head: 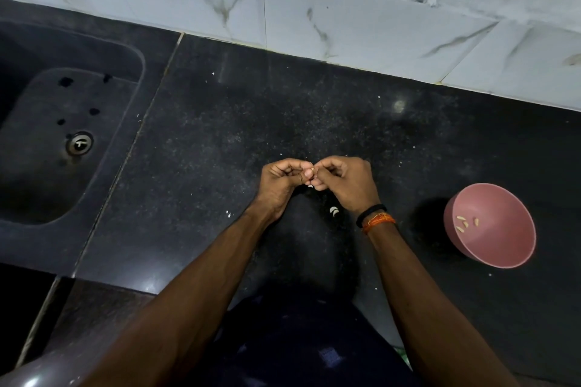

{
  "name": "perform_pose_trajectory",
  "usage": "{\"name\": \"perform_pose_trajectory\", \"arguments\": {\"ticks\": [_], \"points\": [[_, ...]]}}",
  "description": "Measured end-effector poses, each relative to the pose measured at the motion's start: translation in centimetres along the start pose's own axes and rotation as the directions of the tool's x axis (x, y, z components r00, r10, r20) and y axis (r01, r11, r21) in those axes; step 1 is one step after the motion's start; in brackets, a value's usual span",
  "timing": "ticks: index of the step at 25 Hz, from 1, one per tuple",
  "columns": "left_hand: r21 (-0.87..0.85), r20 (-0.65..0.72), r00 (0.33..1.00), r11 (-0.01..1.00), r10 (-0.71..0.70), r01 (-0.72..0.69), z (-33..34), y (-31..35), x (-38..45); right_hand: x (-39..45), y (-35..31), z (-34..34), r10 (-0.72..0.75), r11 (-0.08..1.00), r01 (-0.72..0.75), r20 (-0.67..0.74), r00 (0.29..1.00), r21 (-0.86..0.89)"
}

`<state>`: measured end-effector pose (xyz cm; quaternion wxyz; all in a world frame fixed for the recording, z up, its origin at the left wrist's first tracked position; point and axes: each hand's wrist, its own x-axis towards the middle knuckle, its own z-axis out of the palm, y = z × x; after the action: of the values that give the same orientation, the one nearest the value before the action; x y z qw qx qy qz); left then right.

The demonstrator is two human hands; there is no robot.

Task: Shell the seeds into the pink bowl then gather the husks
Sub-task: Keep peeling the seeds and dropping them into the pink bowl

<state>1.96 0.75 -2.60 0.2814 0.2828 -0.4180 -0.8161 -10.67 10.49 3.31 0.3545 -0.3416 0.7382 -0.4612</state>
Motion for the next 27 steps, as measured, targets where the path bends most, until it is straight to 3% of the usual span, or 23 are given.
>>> {"name": "perform_pose_trajectory", "arguments": {"ticks": [27], "points": [[0.032, 0.018, 1.0, 0.999, 0.024, -0.024, -0.1, -0.3, 0.22, -0.23, -0.37, 0.27, 0.019, 0.999, -0.02, -0.023, 1.0, -0.027]]}}
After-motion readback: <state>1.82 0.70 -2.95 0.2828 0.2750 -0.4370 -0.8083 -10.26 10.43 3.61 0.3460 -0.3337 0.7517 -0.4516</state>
